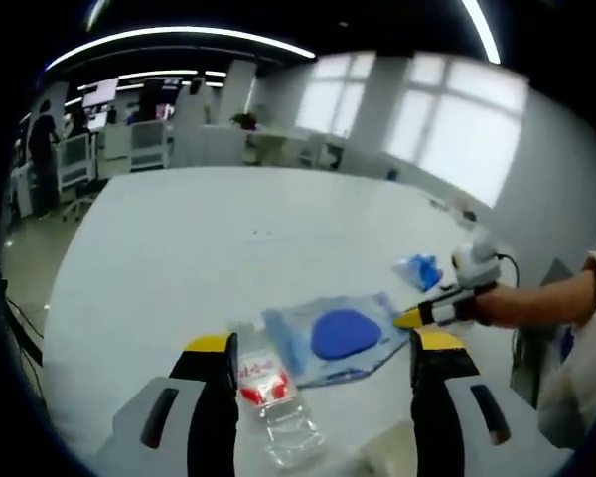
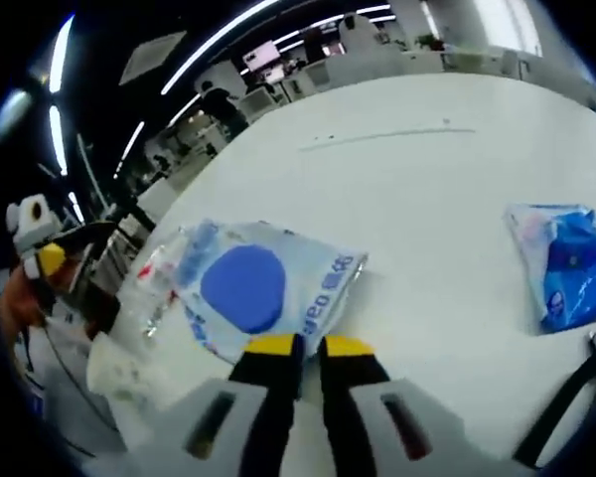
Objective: Arrange the tabletop items into an orderly group along one side of the table until the central work area is clear of visible clutter.
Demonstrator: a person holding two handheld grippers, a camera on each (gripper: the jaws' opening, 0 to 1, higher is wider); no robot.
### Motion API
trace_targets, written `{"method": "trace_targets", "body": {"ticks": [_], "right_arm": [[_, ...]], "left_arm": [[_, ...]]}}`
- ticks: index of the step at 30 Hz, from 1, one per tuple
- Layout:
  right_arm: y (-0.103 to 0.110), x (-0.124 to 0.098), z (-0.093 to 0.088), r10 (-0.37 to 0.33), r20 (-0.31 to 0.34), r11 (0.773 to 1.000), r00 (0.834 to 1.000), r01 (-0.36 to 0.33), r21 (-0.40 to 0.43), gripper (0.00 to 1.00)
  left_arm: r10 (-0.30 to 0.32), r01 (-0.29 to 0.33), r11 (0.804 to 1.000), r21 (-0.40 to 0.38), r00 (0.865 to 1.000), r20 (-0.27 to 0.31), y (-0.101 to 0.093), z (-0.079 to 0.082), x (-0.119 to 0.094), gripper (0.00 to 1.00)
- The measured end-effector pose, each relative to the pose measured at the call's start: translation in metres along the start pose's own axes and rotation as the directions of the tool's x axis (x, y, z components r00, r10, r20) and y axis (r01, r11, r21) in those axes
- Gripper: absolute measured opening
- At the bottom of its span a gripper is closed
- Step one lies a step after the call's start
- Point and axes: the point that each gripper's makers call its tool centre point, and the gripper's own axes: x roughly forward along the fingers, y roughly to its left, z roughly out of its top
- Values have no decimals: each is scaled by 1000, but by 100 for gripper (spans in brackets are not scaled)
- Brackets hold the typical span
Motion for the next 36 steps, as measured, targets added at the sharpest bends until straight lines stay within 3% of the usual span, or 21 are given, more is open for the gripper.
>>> {"method": "trace_targets", "body": {"ticks": [10, 13, 15, 20, 24, 25, 28, 29, 31, 32, 33, 34, 35, 36], "right_arm": [[-2, -3, 0, 8, 11, 1000, 1000, -8, 10, 2], [-2, -4, -1, 9, 16, 1000, 1000, -9, 8, 1], [-3, -6, -2, 5, 20, 1000, 1000, -5, 7, 1], [-8, -11, -3, 1, 30, 1000, 1000, -1, 21, 0], [-11, -12, -4, -2, 38, 1000, 999, 1, 29, 0], [-11, -12, -4, -3, 40, 999, 999, 1, 32, 0], [-11, -13, -4, -3, 45, 999, 999, 1, 36, 0], [-11, -13, -4, -4, 47, 999, 999, 2, 35, 0], [-11, -13, -4, -2, 54, 999, 999, 0, 40, 0], [-12, -13, -4, -1, 56, 999, 998, -2, 40, 0], [-12, -12, -4, 2, 59, 999, 998, -4, 44, 0], [-12, -12, -4, 4, 61, 999, 998, -7, 47, 0], [-12, -12, -4, 7, 63, 999, 998, -10, 52, 0], [-11, -12, -4, 7, 64, 999, 998, -11, 52, 0]], "left_arm": [[0, 8, 995, 99, 997, -73, -8, -2, 24, 55], [34, -4, 981, 192, 988, -154, -3, -12, 34, 43], [34, -5, 985, 171, 985, -167, -5, -11, 43, 41], [32, 18, 977, 213, 974, -226, -10, -14, 62, 39], [54, 15, 975, 223, 953, -300, -10, -22, 75, 37], [81, -6, 977, 214, 935, -345, -7, -28, 75, 36], [99, -25, 980, 195, 918, -383, -5, -34, 81, 36], [121, -44, 982, 186, 898, -424, -2, -40, 81, 36], [127, -60, 985, 164, 892, -435, -1, -42, 85, 34], [152, -92, 984, 151, 876, -458, 3, -45, 85, 32], [143, -81, 985, 156, 882, -448, 2, -42, 88, 32], [143, -102, 988, 113, 879, -455, 2, -43, 91, 33], [150, -115, 988, 103, 867, -475, 3, -46, 90, 33], [154, -106, 987, 125, 864, -480, 5, -46, 94, 32]]}}
